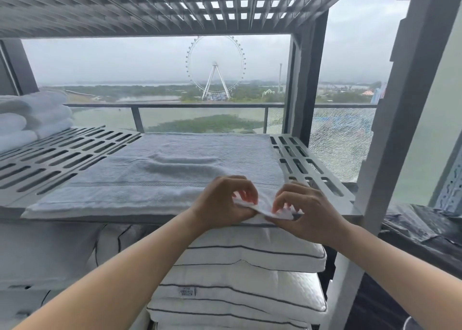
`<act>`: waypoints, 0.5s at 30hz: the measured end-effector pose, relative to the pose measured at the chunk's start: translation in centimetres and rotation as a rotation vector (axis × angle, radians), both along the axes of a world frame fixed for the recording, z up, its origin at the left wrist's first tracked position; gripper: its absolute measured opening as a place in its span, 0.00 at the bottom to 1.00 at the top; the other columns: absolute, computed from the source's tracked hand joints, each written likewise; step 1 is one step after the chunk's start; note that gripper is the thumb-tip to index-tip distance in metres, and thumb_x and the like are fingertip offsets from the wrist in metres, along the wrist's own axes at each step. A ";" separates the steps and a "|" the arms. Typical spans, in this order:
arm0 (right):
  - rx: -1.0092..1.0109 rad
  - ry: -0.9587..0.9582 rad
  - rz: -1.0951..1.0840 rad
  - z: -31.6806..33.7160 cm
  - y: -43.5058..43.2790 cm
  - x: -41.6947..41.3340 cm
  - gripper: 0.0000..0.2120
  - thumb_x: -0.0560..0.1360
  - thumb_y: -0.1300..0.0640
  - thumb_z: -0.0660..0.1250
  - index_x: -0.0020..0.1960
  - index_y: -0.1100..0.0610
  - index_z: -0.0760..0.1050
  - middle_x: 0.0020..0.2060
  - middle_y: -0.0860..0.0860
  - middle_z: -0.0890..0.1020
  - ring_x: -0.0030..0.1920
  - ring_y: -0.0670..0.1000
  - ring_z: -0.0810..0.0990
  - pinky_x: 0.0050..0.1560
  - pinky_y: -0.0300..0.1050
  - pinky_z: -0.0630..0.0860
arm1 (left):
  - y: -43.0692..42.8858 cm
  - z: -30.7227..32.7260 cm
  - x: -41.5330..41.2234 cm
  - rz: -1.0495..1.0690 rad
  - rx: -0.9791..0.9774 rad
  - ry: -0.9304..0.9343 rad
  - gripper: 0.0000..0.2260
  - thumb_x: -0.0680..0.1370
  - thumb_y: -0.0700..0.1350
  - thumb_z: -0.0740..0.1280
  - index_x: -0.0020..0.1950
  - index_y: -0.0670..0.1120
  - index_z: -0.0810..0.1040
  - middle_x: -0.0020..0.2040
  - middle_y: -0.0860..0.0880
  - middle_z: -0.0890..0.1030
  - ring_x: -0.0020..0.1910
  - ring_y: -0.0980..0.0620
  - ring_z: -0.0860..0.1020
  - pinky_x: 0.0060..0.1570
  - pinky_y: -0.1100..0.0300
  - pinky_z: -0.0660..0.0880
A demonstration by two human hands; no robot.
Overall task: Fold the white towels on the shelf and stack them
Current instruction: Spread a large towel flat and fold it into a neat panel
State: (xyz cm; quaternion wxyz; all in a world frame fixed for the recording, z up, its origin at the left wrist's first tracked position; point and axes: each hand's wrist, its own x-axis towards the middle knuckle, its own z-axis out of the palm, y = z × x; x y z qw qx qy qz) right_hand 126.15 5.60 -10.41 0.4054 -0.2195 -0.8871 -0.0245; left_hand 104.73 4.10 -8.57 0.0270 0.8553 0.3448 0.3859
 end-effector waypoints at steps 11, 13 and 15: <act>-0.191 -0.149 -0.074 1.3 -0.2 0.5 0.05 0.72 0.52 0.69 0.47 0.50 0.77 0.37 0.42 0.73 0.39 0.40 0.72 0.40 0.31 0.68 | -1.5 1.0 0.2 0.088 0.504 0.393 0.04 0.71 0.48 0.73 0.43 0.49 0.82 0.38 0.53 0.81 0.32 0.52 0.79 0.30 0.63 0.74; -0.201 -0.179 -0.083 1.7 -0.2 0.8 0.04 0.74 0.53 0.68 0.48 0.51 0.77 0.39 0.43 0.76 0.42 0.40 0.73 0.41 0.31 0.69 | -1.7 0.8 0.4 0.108 0.541 0.434 0.04 0.71 0.46 0.74 0.43 0.48 0.82 0.38 0.51 0.81 0.32 0.51 0.79 0.30 0.59 0.77; -0.187 -0.182 -0.089 1.8 -0.4 0.9 0.03 0.73 0.54 0.68 0.46 0.51 0.77 0.39 0.44 0.76 0.40 0.41 0.73 0.40 0.30 0.69 | -2.0 0.5 0.5 0.120 0.516 0.407 0.04 0.71 0.46 0.73 0.43 0.47 0.82 0.39 0.51 0.80 0.32 0.50 0.79 0.30 0.58 0.76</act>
